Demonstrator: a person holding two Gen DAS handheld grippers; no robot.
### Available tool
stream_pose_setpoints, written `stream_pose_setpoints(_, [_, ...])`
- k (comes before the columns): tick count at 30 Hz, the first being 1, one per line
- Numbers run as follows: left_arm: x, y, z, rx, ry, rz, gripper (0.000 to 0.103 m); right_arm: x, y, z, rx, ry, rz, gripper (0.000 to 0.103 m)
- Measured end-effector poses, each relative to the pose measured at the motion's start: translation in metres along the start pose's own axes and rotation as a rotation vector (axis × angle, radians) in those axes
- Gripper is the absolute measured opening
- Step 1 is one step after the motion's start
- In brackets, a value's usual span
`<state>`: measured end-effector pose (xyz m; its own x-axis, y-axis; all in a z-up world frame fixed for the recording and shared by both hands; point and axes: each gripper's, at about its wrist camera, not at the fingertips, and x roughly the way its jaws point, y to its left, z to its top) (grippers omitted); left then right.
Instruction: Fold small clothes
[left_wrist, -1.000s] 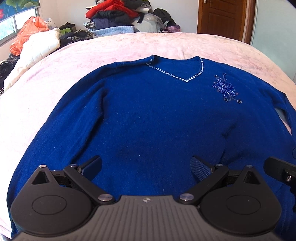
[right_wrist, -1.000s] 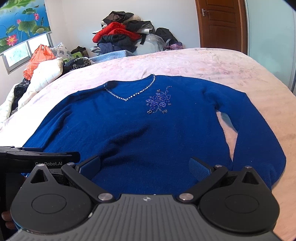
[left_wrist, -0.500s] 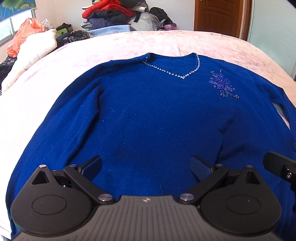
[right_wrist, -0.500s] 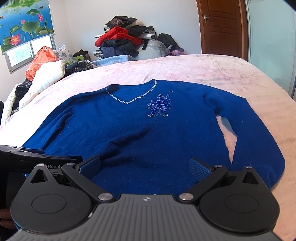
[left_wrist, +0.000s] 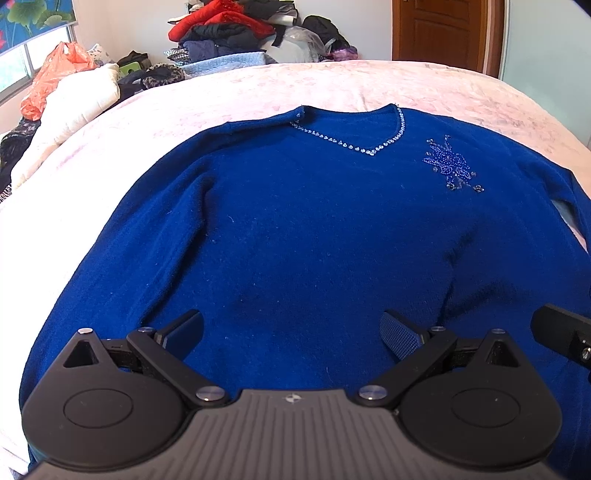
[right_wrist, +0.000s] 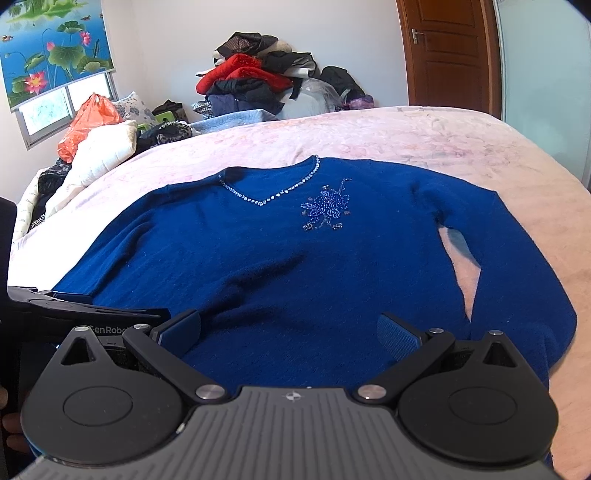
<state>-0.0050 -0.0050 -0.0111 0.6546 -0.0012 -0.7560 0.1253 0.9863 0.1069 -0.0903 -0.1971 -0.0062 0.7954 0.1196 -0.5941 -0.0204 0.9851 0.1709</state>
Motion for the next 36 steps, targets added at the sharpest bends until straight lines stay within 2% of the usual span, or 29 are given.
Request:
stream_pose_setpoints(7, [0.001,0.000,-0.001,0.000,0.002,0.001,0.102,0.001,-0.006,0.000,0.048,0.008,0.017,0.102])
stream_pose_setpoints(20, [0.003,0.001,-0.001,-0.002,0.009,0.000,0.102,0.000,-0.004,-0.001,0.019,-0.007,0.021,0.102])
stream_pose_setpoints(25, [0.000,0.001,-0.001,-0.004,0.000,-0.018,0.102,-0.003,-0.002,-0.003,-0.003,-0.016,0.018,0.094])
stream_pose_setpoints(30, [-0.005,-0.001,0.000,-0.006,-0.001,-0.045,0.102,-0.008,-0.001,-0.006,-0.035,-0.012,0.021,0.094])
stream_pose_setpoints(36, [-0.012,-0.012,0.004,0.017,-0.014,-0.075,0.102,-0.027,-0.030,-0.012,-0.018,-0.040,-0.028,0.093])
